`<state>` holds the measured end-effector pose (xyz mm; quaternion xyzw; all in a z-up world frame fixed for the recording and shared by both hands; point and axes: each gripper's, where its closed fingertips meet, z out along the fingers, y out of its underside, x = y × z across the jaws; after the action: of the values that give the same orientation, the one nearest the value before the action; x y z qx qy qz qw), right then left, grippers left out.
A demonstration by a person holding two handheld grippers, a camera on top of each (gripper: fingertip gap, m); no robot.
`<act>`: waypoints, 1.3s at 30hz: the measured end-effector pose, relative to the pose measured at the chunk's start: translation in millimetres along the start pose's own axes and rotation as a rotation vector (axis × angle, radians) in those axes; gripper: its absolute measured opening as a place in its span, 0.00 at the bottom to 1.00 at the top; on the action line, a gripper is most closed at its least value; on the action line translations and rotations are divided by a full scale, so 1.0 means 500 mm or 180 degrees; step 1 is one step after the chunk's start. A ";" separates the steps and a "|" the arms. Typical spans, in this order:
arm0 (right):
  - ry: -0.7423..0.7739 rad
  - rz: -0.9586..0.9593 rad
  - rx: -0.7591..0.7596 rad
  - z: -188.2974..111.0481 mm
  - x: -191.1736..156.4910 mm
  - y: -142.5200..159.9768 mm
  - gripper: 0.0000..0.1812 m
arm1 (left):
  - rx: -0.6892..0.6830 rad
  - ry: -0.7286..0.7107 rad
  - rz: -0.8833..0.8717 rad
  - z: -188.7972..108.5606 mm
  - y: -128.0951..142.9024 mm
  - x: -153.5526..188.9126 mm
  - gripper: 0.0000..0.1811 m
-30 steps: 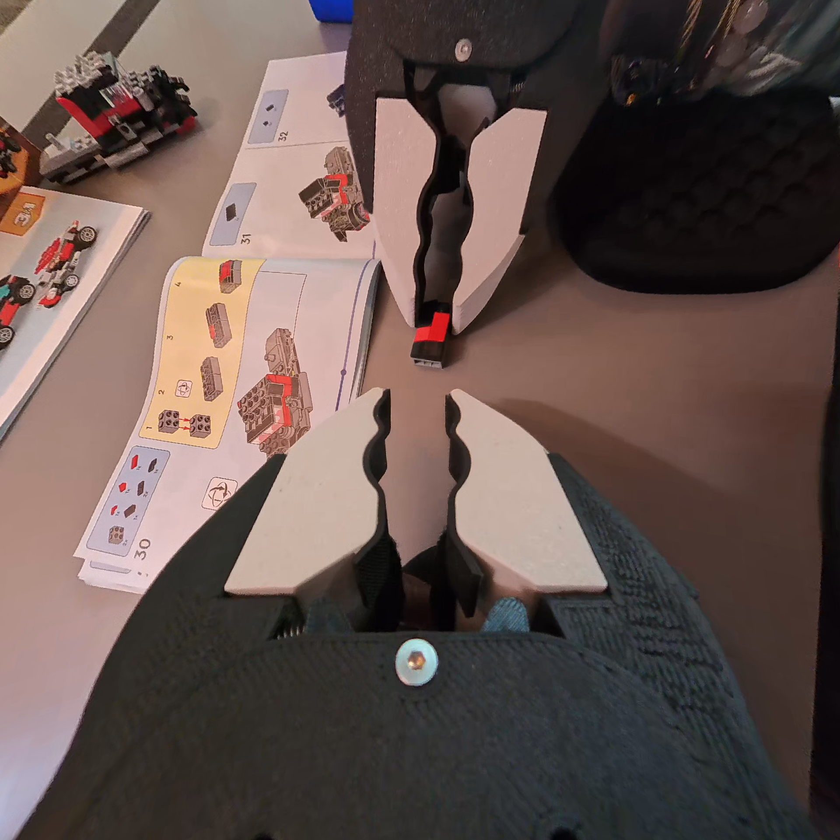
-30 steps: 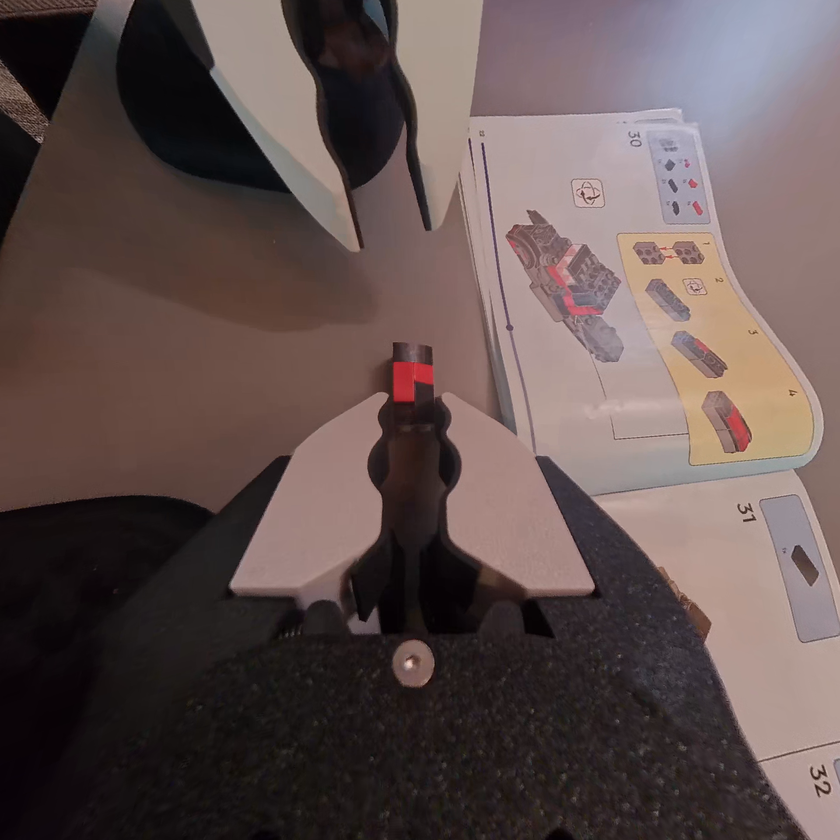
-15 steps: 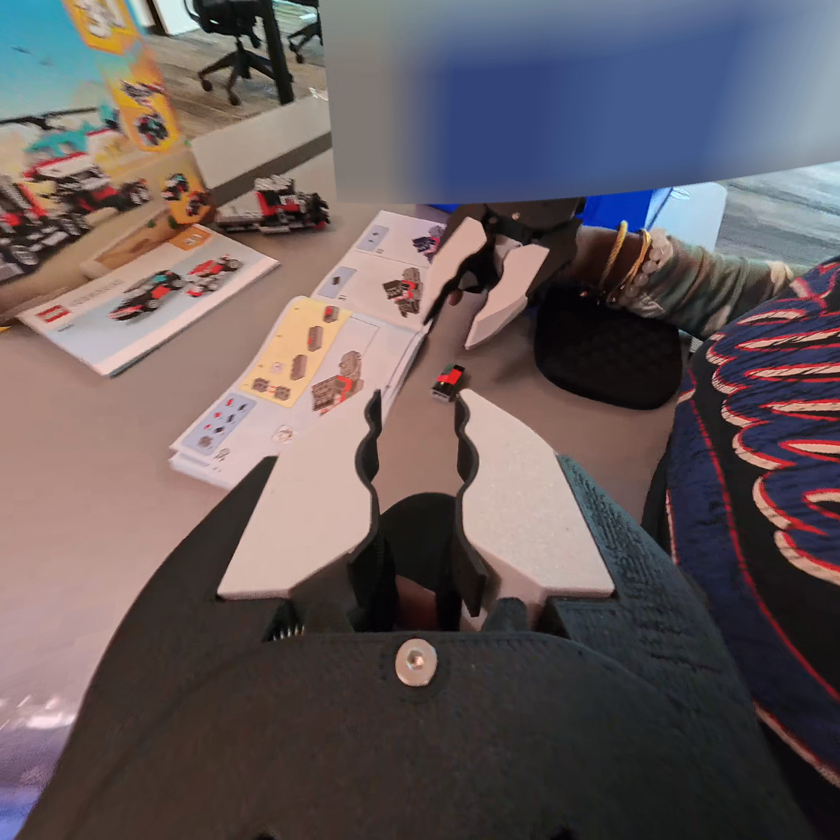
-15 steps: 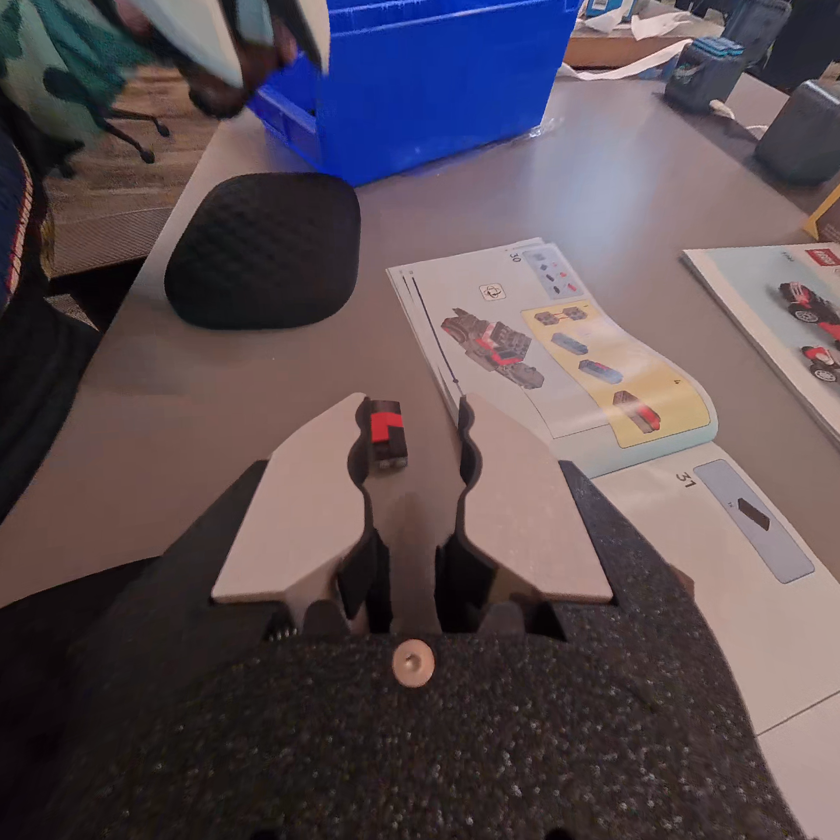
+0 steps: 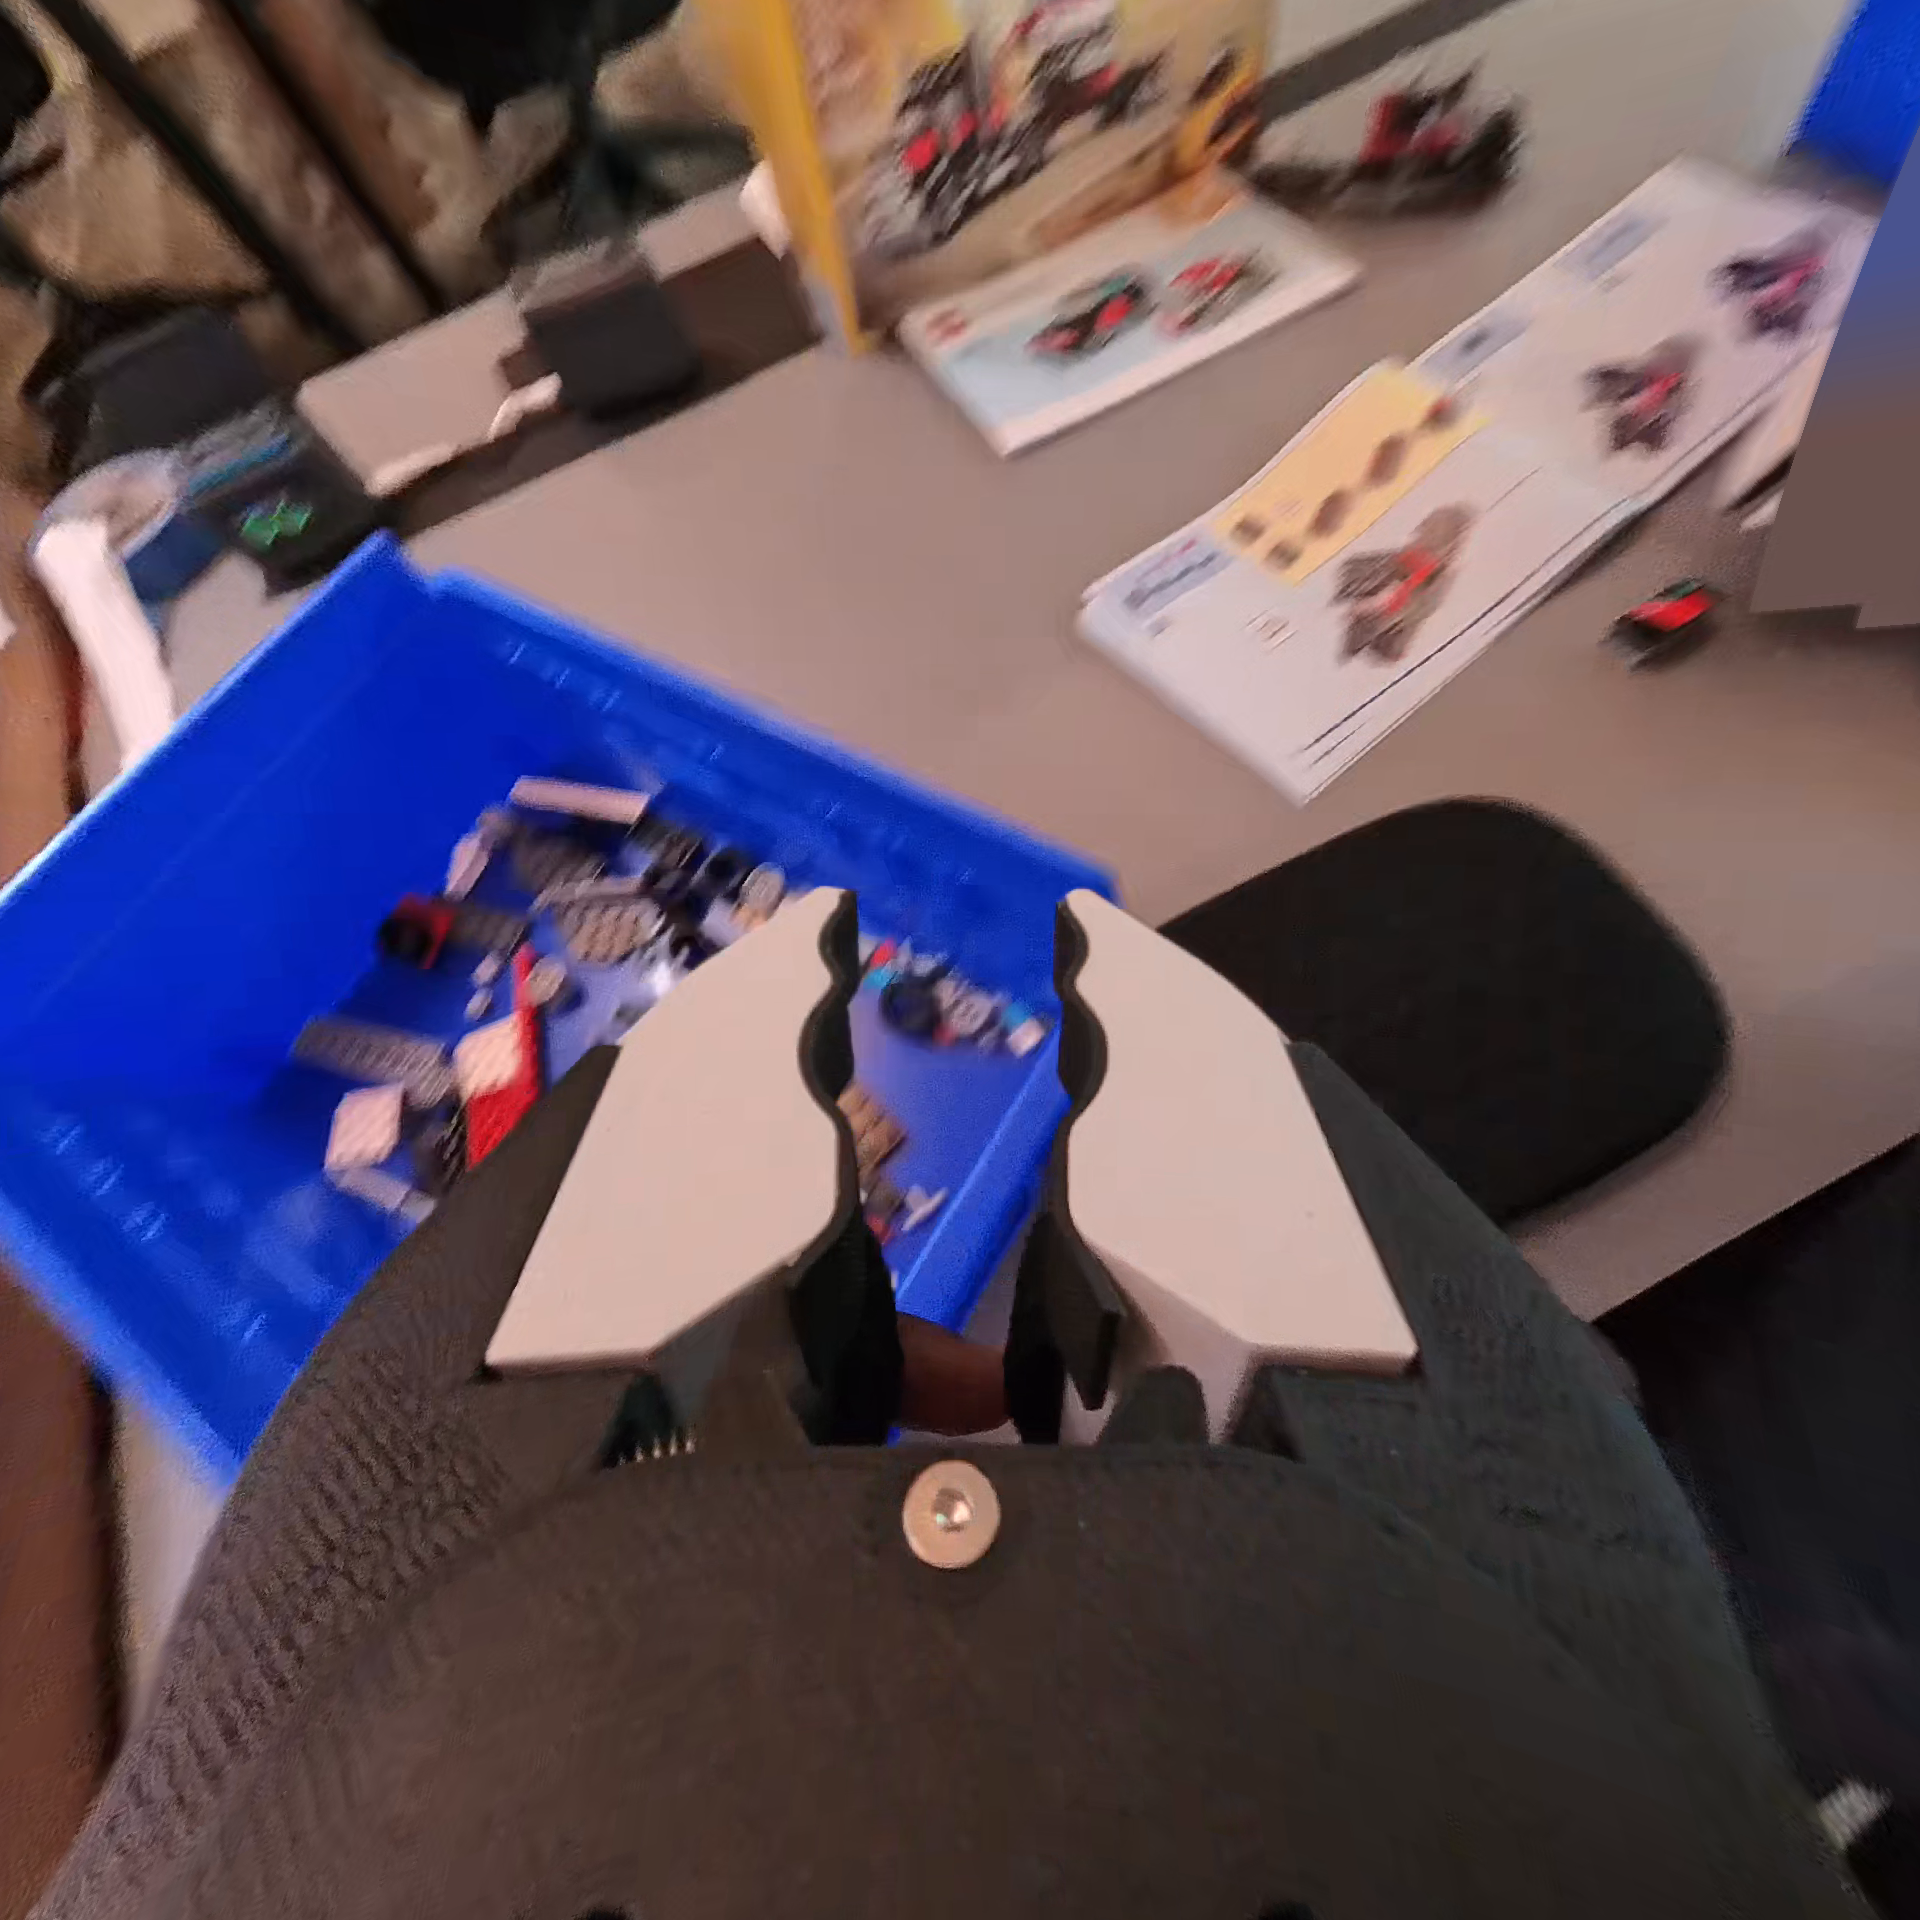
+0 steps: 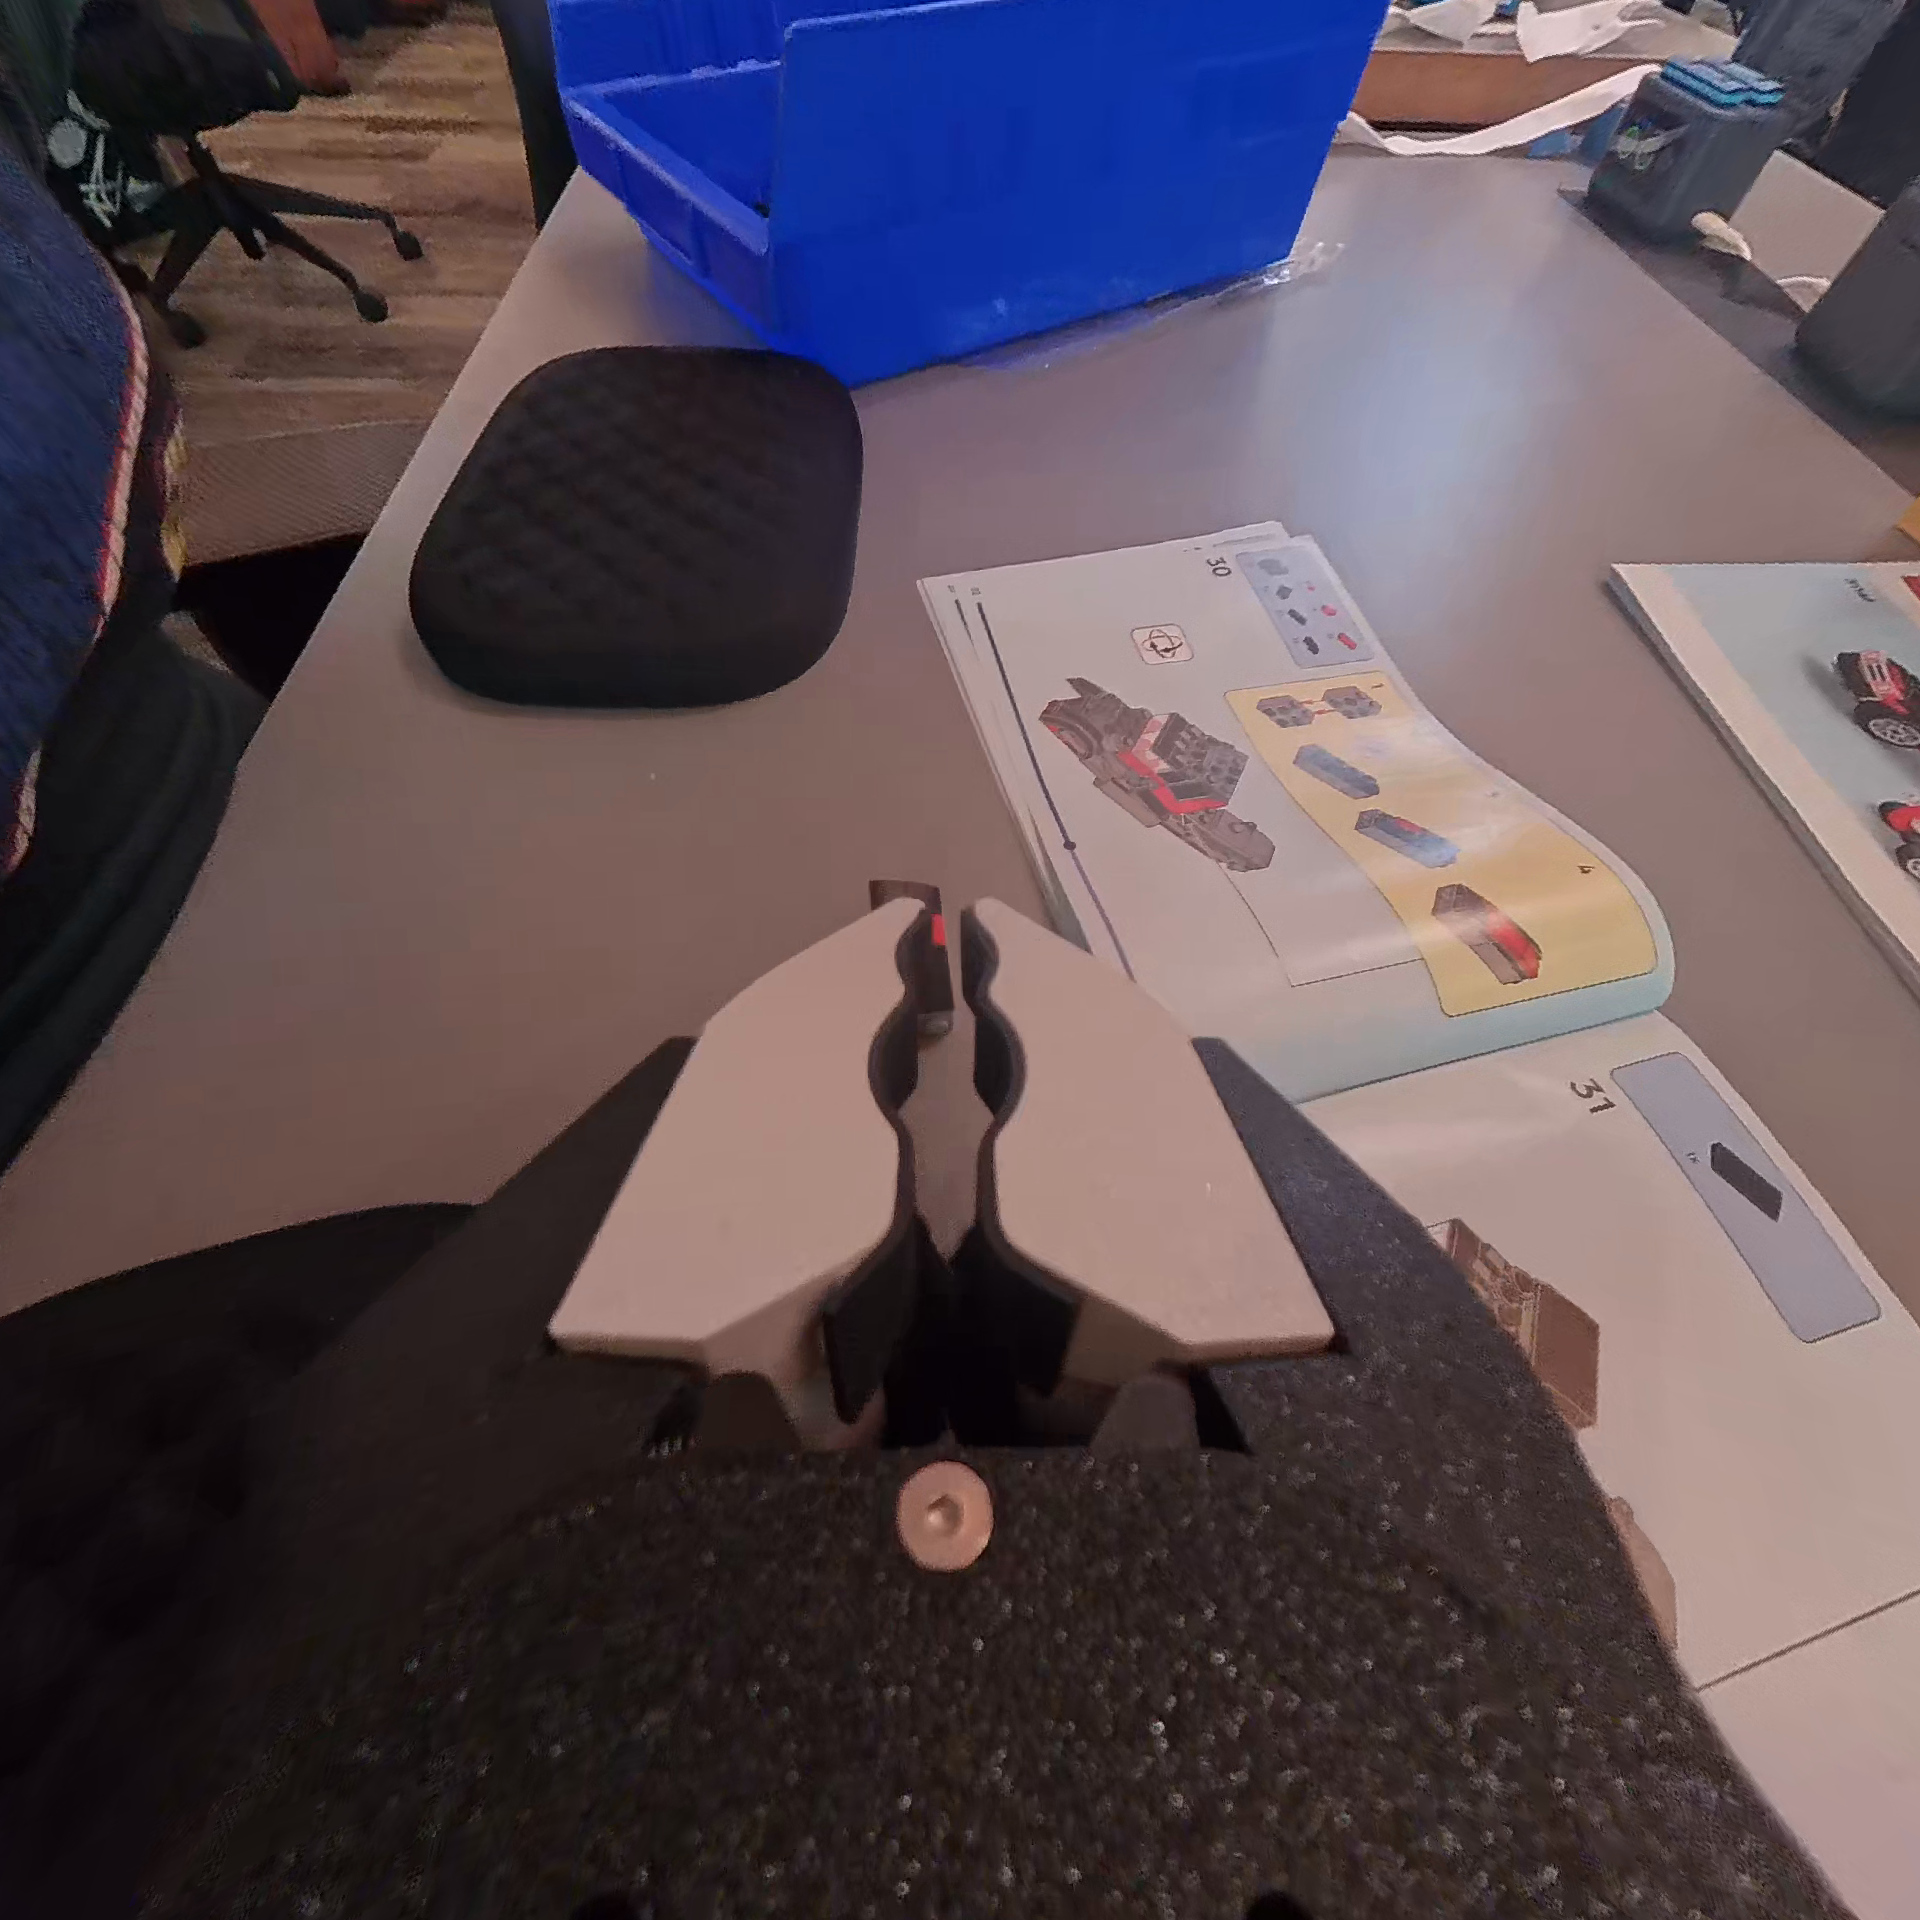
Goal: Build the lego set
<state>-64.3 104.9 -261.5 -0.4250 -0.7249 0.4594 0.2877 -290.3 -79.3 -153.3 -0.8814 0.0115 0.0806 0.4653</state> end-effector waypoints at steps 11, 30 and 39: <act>-0.0073 0.0050 0.0103 -0.007 0.000 -0.006 0.01 | -0.0977 -0.0588 -0.0032 -0.061 0.132 -0.148 0.00; -0.0027 0.0277 0.0042 -0.003 0.017 -0.001 0.07 | -0.1388 -0.0262 -0.0075 0.001 0.151 -0.168 0.24; 0.0041 0.0222 0.0136 -0.010 0.017 -0.008 0.06 | -0.0781 -0.0304 0.0128 -0.024 0.106 -0.144 0.02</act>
<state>-65.7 113.4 -255.6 -0.4467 -0.6978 0.4818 0.2851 -364.6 -123.0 -178.9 -0.9264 -0.0029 0.1326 0.3524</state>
